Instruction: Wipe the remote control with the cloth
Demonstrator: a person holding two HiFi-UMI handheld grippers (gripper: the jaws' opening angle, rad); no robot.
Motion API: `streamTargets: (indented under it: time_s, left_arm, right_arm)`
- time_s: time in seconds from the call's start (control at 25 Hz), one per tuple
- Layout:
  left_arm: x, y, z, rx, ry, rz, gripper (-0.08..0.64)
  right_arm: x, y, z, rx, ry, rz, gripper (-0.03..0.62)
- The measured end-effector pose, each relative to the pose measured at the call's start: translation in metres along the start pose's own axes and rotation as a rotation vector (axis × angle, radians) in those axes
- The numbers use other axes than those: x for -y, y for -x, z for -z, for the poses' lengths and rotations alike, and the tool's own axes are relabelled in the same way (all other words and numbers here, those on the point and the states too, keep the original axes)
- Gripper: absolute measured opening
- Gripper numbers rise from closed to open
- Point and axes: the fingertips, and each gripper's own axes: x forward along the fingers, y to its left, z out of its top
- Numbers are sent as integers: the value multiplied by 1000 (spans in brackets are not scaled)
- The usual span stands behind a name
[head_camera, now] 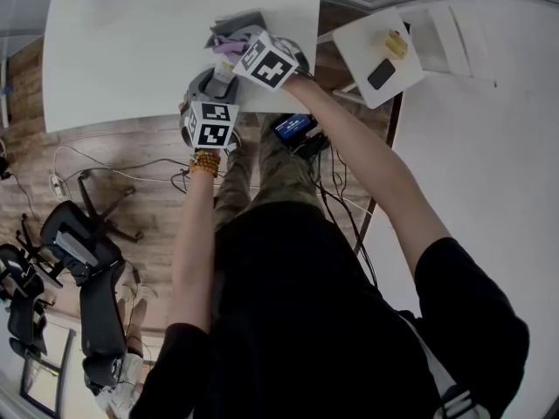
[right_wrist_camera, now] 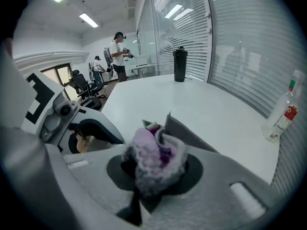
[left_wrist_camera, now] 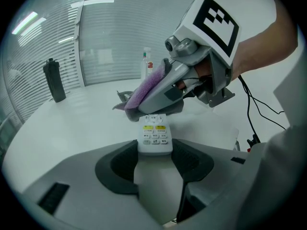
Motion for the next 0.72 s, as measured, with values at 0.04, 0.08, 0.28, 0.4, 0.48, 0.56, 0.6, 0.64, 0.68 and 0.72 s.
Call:
streamTargets:
  time_s: [0.04, 0.08, 0.28, 0.4, 0.48, 0.56, 0.6, 0.64, 0.68, 0.72]
  left_arm:
    - [0, 0, 0, 0, -3, -1, 229]
    - [0, 0, 0, 2, -8, -3, 229]
    - [2, 1, 1, 2, -14, -7, 229]
    - [2, 1, 1, -1, -13, -5, 229]
    - [2, 1, 0, -3, -12, -5, 229]
    - [2, 0, 0, -4, -11, -5, 229]
    - [2, 0, -1, -4, -10, -5, 229]
    - [2, 0, -1, -4, -10, -5, 229]
    - [2, 0, -1, -3, -10, -5, 229]
    - [3, 1, -1, -2, -11, -5, 229]
  right_arm:
    - [-1, 0, 0, -1, 20, 4, 54]
    - [-3, 1, 0, -5, 40, 7, 54]
    - [-25, 5, 0, -32, 126, -13, 55]
    - [-29, 5, 0, -29, 112, 10, 55]
    - [-32, 5, -1, -27, 95, 0, 55]
    - [-39, 6, -1, -28, 102, -25, 55]
    - [-43, 6, -1, -29, 107, -39, 55]
    - [-47, 6, 0, -29, 109, -50, 55]
    - [-49, 6, 0, -30, 109, -58, 55]
    - [-51, 7, 0, -30, 105, -66, 55]
